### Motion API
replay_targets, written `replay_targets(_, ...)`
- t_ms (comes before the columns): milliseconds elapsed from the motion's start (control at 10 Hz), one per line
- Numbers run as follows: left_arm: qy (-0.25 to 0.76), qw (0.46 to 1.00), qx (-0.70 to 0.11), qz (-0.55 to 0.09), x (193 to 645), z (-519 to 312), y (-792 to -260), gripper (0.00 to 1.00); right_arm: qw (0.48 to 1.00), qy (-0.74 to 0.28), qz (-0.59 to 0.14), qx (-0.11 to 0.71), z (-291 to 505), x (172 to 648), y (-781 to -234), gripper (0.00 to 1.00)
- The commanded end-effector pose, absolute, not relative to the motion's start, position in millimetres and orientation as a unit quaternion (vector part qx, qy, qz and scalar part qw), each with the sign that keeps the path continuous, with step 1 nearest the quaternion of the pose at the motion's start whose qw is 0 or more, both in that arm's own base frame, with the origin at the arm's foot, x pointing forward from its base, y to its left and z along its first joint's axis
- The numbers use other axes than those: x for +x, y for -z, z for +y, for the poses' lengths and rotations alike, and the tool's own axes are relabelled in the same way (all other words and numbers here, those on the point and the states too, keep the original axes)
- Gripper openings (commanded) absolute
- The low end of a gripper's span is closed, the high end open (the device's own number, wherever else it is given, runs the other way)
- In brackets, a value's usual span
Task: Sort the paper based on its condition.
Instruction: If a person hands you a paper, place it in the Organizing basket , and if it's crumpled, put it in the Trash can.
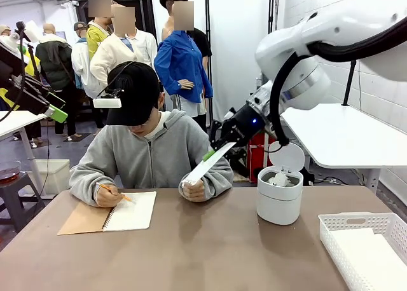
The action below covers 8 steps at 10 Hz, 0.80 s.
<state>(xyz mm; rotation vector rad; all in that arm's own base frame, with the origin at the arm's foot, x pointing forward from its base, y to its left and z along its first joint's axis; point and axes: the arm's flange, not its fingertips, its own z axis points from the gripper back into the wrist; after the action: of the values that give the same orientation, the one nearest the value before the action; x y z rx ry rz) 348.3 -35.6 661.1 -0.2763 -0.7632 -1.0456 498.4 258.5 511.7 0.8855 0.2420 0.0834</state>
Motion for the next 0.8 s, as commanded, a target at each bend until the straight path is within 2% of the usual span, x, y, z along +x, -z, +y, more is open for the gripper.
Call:
replay_targets(0, 0.492, 0.783, -0.134, -0.356, 348, -33, -660, 1.0, 0.895, -0.103, 0.037, 0.433, 230, 466, -535, 0.0)
replay_targets(200, 0.492, 0.783, -0.134, -0.356, 348, -33, -660, 1.0, 0.902, -0.183, -0.054, 0.388, 198, 433, -574, 0.0)
replay_targets(300, 0.492, 0.783, -0.134, -0.356, 348, -33, -660, 1.0, 0.908, -0.213, -0.074, 0.352, 188, 417, -587, 0.0)
replay_targets(500, 0.492, 0.783, -0.134, -0.356, 348, -33, -660, 1.0, 0.921, -0.228, -0.145, 0.28, 170, 397, -607, 0.0)
replay_targets(700, 0.492, 0.783, -0.134, -0.356, 348, -33, -660, 1.0, 0.932, -0.243, -0.184, 0.194, 150, 389, -622, 0.0)
